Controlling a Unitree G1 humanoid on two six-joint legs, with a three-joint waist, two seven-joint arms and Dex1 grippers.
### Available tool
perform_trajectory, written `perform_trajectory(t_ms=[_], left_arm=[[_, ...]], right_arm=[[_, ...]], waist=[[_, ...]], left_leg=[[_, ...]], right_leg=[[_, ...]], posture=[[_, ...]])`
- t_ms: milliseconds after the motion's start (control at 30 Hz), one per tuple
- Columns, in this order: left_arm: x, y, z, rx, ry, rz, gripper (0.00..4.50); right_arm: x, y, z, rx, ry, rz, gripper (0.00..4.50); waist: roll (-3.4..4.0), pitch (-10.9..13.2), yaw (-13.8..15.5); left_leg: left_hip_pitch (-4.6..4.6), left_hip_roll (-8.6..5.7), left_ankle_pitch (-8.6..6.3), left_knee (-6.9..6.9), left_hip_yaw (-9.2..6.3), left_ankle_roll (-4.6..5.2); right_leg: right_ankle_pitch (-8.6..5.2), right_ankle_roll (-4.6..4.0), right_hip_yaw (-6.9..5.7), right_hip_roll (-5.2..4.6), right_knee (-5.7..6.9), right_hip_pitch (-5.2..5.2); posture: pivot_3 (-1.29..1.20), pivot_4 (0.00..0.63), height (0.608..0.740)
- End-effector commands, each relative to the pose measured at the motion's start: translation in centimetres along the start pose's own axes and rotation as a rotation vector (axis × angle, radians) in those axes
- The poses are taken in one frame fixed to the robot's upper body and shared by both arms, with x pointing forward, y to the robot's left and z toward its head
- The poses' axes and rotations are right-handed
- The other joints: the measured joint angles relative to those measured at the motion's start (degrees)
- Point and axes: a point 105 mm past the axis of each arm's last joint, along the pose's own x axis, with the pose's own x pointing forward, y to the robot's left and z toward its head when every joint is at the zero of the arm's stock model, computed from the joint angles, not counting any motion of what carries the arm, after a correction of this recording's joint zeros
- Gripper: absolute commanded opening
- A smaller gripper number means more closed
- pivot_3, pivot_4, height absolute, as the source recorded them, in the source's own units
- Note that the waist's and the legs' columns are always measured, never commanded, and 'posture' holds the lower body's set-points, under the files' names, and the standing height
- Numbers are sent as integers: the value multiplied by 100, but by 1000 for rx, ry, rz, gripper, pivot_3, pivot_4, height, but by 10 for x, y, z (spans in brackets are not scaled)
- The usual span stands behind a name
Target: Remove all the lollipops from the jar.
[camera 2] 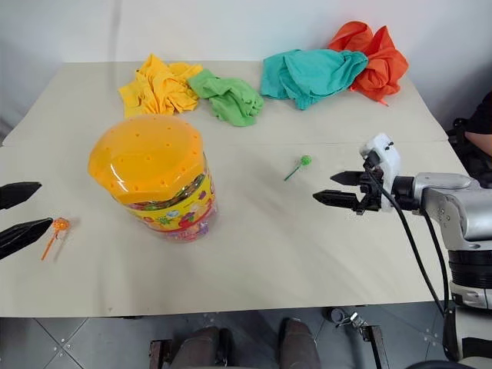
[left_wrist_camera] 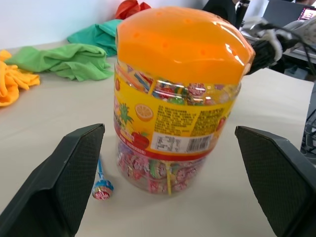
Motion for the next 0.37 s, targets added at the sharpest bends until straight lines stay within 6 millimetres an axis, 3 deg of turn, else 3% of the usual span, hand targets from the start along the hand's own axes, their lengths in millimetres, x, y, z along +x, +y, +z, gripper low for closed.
perform_trajectory(t_ms=[33, 200, 367], left_arm=[[-7, 2, -2, 10, 29, 7, 4500], [-20, 7, -12, 0, 80, 31, 4500], [-28, 11, -15, 21, 87, 61, 4500]], right_arm=[[-11, 29, 11, -215, -54, 199, 4481], [-13, 21, -20, -294, 59, 228, 4481], [-11, 13, -25, -275, 36, 186, 4481]], waist=[[-1, 0, 0], [-1, 0, -6], [-1, 0, -6]], left_leg=[[0, -1, 0, 0, 0, 0], [1, -8, 0, 2, 5, 1], [4, 3, 0, 5, 3, 0]], right_leg=[[0, 0, 0, 0, -1, 0], [0, 0, -3, 0, -4, 6], [0, -1, -2, -1, 0, 7]], posture=[[0, 150, 740], [0, 150, 740], [0, 150, 740]])
